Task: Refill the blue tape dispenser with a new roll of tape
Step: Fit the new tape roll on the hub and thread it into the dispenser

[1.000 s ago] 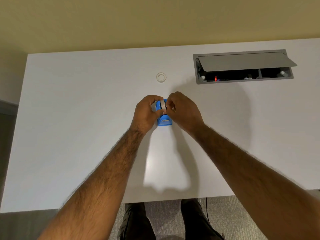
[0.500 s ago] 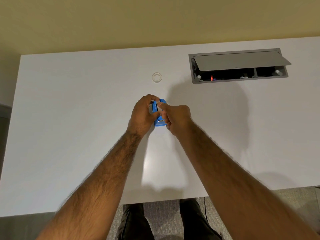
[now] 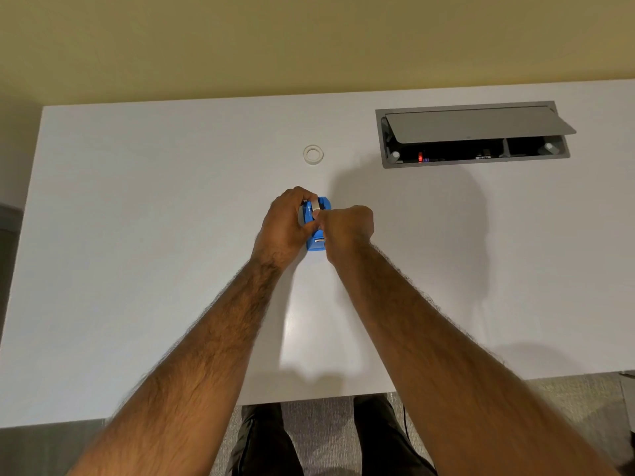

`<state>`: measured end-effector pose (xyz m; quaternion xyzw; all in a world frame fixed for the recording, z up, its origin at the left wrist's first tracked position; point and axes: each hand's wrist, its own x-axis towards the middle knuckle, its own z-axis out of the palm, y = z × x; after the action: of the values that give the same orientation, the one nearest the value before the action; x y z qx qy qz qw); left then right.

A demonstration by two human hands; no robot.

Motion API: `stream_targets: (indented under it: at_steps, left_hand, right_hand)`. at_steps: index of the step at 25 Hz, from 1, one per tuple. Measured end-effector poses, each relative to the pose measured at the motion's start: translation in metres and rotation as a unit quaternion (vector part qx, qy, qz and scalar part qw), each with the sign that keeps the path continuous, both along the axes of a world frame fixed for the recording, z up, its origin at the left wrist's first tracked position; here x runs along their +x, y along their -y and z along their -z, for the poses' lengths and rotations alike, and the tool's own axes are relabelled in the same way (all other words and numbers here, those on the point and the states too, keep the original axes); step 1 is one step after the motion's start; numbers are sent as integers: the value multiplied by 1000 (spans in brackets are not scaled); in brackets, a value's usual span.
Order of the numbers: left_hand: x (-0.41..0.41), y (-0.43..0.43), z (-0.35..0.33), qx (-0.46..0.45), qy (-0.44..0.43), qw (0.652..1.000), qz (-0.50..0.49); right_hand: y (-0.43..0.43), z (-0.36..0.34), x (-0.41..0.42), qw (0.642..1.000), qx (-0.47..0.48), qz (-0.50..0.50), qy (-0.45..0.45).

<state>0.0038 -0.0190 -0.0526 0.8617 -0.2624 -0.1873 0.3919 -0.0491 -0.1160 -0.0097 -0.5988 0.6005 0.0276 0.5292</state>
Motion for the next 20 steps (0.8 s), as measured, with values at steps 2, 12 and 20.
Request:
stream_targets:
  at_steps: [2,12,20]
  left_hand:
    - [0,0,1,-3,6,1000,4]
    - [5,-12,-2,-3,13,997,79]
    - [6,-13,3,17,-1,998,59]
  right_hand:
    - [-2,1,4,1000,19,13,6]
    - [-9,1,-14,967,167,148,118]
    - [-26,2,-30,962,169,188,105]
